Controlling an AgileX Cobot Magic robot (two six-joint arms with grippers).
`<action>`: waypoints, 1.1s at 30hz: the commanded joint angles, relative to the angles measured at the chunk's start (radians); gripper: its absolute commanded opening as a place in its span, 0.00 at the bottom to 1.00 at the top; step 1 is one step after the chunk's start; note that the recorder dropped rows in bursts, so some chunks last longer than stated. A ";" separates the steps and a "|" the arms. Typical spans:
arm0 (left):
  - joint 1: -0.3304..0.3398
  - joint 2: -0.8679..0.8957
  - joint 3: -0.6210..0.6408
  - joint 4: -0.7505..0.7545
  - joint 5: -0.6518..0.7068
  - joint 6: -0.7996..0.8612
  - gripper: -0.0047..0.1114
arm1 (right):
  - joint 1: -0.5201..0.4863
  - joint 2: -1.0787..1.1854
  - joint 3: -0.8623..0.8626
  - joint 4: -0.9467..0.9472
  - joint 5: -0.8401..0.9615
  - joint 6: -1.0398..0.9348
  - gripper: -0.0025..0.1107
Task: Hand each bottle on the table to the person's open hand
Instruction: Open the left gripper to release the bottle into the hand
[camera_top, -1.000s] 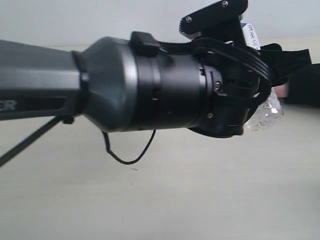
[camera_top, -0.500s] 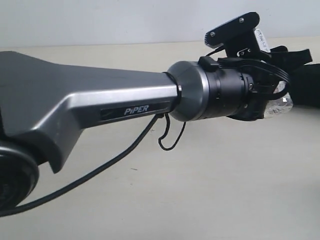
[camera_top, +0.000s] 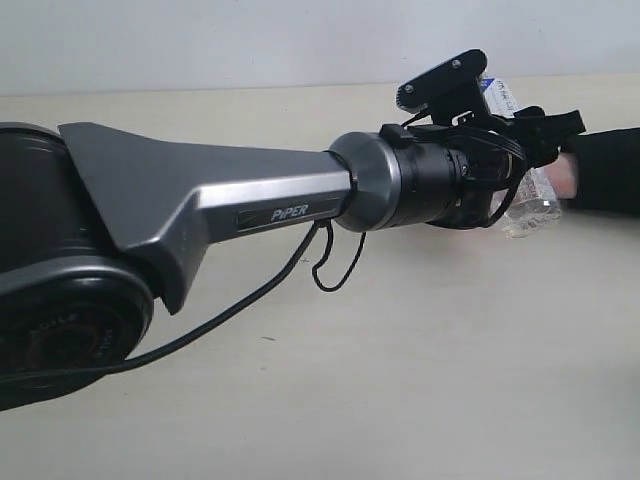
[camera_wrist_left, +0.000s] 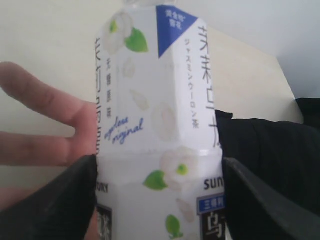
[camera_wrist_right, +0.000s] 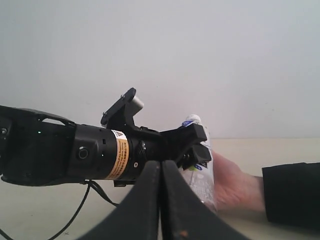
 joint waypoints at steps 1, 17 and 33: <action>0.011 0.011 -0.021 0.011 -0.004 -0.004 0.04 | -0.003 -0.006 0.005 -0.005 -0.003 -0.005 0.02; 0.045 0.034 -0.021 0.033 -0.045 -0.004 0.05 | -0.003 -0.006 0.005 -0.005 -0.003 -0.005 0.02; 0.045 0.034 -0.021 0.033 -0.083 -0.004 0.72 | -0.003 -0.006 0.005 -0.005 -0.003 -0.005 0.02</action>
